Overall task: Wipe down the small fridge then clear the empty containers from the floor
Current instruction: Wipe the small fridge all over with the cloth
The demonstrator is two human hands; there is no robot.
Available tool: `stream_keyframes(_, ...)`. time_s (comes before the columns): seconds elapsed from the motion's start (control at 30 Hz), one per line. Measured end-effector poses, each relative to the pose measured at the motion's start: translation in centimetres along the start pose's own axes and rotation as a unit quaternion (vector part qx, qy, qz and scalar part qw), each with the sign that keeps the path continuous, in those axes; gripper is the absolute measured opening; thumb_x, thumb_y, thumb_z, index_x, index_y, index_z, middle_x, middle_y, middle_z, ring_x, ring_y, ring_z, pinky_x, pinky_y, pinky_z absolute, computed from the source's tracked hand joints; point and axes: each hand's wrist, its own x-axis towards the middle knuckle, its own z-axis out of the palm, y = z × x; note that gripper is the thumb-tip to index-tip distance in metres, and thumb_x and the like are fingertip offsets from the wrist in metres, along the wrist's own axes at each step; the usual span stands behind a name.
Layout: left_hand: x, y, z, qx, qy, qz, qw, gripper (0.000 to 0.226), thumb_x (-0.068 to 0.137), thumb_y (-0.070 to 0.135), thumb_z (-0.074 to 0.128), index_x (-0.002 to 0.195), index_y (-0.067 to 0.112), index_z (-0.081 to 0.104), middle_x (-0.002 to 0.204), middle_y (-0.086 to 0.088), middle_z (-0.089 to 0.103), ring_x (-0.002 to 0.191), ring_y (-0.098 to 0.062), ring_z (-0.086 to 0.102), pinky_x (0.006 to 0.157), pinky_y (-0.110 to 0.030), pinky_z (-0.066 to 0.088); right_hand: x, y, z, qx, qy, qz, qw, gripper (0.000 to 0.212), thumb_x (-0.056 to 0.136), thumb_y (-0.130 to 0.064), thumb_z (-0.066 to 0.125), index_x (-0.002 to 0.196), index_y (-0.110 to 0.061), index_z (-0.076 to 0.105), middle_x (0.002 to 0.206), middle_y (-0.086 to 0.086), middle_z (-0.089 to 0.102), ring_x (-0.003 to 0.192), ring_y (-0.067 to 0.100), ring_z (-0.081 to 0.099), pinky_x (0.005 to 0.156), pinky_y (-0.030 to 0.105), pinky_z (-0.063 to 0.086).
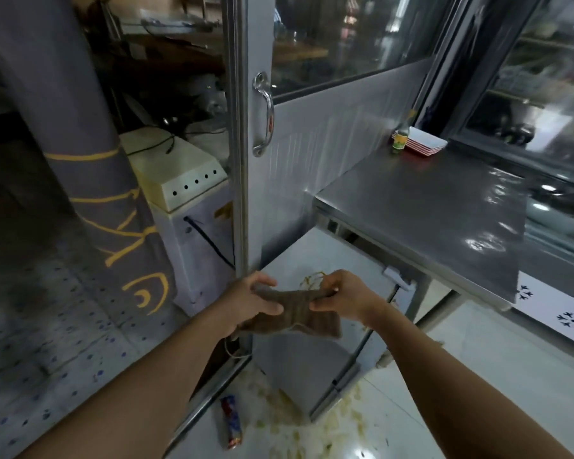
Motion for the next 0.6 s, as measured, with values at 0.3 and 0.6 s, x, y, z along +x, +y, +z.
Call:
stream_keyframes(0.3,5.7,-0.8,-0.2,0.324,0.040,0.114,0.938,0.013,0.085,0.016,0.059,0.097,0.011,0.063,0.098,-0.008,0.065,0.091,-0.027,0.061,0.073,-0.035,0.050,2.9,1.6,2.7,0.224,-0.037,0.074,0.971,0.019,0.080,0.003,0.056,0.076,-0.015,0.051,0.076,0.005,0.051,0.076,0.022,0.050,0.067,0.032,0.043)
stream_keyframes(0.6,11.9,-1.8,-1.8,0.313,0.068,0.046,0.946,0.036,0.089,0.016,0.056,0.124,0.014,0.045,0.118,-0.006,0.055,0.091,-0.014,0.049,0.070,-0.024,0.039,11.6,3.2,1.7,0.059,0.113,0.072,0.989,0.016,0.083,-0.001,0.048,0.085,-0.011,0.060,0.075,0.003,0.058,0.063,0.011,0.053,0.050,0.012,0.038)
